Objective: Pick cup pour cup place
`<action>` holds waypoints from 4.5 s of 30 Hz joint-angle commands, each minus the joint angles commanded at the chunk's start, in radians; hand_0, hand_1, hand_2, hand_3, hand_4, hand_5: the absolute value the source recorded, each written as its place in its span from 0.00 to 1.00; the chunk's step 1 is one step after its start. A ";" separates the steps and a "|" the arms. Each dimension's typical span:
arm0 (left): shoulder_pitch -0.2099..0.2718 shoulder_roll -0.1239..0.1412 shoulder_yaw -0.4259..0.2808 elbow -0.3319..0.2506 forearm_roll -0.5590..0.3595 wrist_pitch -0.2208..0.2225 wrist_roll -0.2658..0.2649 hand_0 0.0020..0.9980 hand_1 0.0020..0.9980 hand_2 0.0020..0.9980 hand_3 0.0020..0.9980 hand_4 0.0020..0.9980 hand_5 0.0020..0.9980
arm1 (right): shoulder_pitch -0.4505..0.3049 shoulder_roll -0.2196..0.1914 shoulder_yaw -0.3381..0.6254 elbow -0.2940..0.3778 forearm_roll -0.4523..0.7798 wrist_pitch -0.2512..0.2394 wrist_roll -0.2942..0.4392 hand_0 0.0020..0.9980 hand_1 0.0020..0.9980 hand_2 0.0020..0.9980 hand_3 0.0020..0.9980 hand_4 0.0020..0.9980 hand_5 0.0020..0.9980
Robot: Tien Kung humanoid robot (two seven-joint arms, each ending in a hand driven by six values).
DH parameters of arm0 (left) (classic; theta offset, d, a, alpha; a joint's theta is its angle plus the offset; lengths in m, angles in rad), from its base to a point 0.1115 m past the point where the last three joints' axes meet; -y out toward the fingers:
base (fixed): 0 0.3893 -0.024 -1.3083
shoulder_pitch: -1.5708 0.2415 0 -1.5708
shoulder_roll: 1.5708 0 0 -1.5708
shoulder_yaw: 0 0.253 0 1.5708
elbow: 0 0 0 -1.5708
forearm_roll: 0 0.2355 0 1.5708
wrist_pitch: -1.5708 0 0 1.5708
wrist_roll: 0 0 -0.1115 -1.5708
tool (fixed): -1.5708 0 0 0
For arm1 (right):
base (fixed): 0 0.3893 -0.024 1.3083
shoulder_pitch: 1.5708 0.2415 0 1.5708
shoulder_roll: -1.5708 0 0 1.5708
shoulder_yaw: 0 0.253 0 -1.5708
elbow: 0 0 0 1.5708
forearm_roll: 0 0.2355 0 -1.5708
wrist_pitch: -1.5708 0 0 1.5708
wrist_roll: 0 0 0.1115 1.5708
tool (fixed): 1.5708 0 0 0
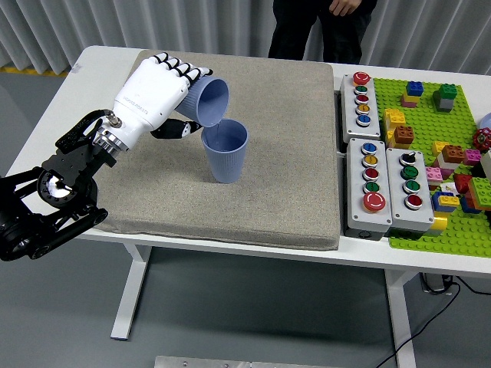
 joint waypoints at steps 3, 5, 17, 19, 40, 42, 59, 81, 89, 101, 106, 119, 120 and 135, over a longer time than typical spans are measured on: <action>-0.004 0.004 0.007 0.000 0.000 -0.010 -0.002 0.60 0.55 0.54 0.54 0.68 0.25 | 0.000 0.000 0.001 0.000 -0.001 0.000 0.000 0.69 0.66 0.58 0.58 0.00 0.00; -0.008 0.011 0.009 -0.004 0.000 -0.015 -0.002 0.60 0.55 0.54 0.54 0.68 0.25 | 0.000 -0.001 0.002 0.000 -0.002 0.000 0.000 0.69 0.66 0.58 0.58 0.00 0.00; -0.027 0.024 0.041 -0.009 0.000 -0.003 0.007 0.60 0.55 0.54 0.55 0.68 0.26 | 0.002 0.000 0.004 0.000 -0.004 0.000 -0.001 0.69 0.66 0.58 0.58 0.00 0.00; -0.029 0.024 0.044 -0.009 0.000 -0.003 0.007 0.60 0.55 0.54 0.55 0.68 0.26 | 0.001 0.000 0.005 0.000 -0.005 0.000 -0.001 0.69 0.66 0.58 0.58 0.00 0.00; -0.042 0.022 0.066 -0.011 0.000 -0.022 0.021 0.60 0.56 0.54 0.55 0.68 0.25 | -0.006 0.001 -0.001 0.000 -0.003 0.001 -0.002 0.69 0.66 0.58 0.58 0.00 0.00; -0.040 0.023 0.065 -0.010 0.000 -0.021 0.021 0.60 0.56 0.54 0.55 0.68 0.25 | -0.007 0.002 0.000 0.000 -0.004 0.001 -0.002 0.69 0.66 0.58 0.58 0.00 0.00; -0.047 0.027 0.064 -0.017 0.000 -0.011 0.035 0.61 0.56 0.54 0.55 0.67 0.24 | -0.004 0.001 -0.004 0.000 0.002 0.001 -0.002 0.69 0.66 0.57 0.58 0.00 0.00; -0.091 0.047 0.112 -0.045 0.000 -0.022 0.085 0.61 0.56 0.54 0.55 0.67 0.22 | -0.001 0.001 -0.017 0.000 0.015 0.000 -0.002 0.69 0.66 0.57 0.58 0.00 0.00; -0.090 0.043 0.107 -0.042 0.000 -0.019 0.083 0.61 0.56 0.55 0.55 0.67 0.22 | -0.002 0.001 -0.020 0.000 0.018 -0.001 -0.002 0.69 0.66 0.57 0.58 0.00 0.00; -0.081 0.047 0.103 -0.048 0.000 -0.016 0.081 0.61 0.56 0.55 0.55 0.67 0.21 | -0.003 0.001 -0.023 0.000 0.019 0.000 -0.004 0.69 0.66 0.57 0.58 0.00 0.00; -0.075 0.047 0.101 -0.049 0.000 -0.012 0.077 0.61 0.56 0.55 0.55 0.67 0.21 | -0.007 0.002 -0.024 0.000 0.017 0.000 -0.005 0.69 0.66 0.57 0.58 0.00 0.00; 0.005 0.030 0.001 -0.046 -0.164 0.063 -0.011 0.60 0.55 0.54 0.54 0.66 0.21 | -0.011 0.005 -0.025 0.000 0.012 0.000 -0.008 0.69 0.66 0.57 0.58 0.00 0.00; 0.015 0.027 -0.013 -0.050 -0.203 0.074 -0.017 0.60 0.55 0.54 0.54 0.66 0.21 | -0.011 0.005 -0.025 0.000 0.011 0.001 -0.008 0.69 0.66 0.57 0.58 0.00 0.00; 0.174 -0.064 -0.240 -0.049 -0.828 0.104 -0.277 0.60 0.55 0.53 0.54 0.67 0.22 | -0.006 0.005 -0.029 0.000 0.012 0.001 -0.008 0.69 0.66 0.57 0.58 0.00 0.00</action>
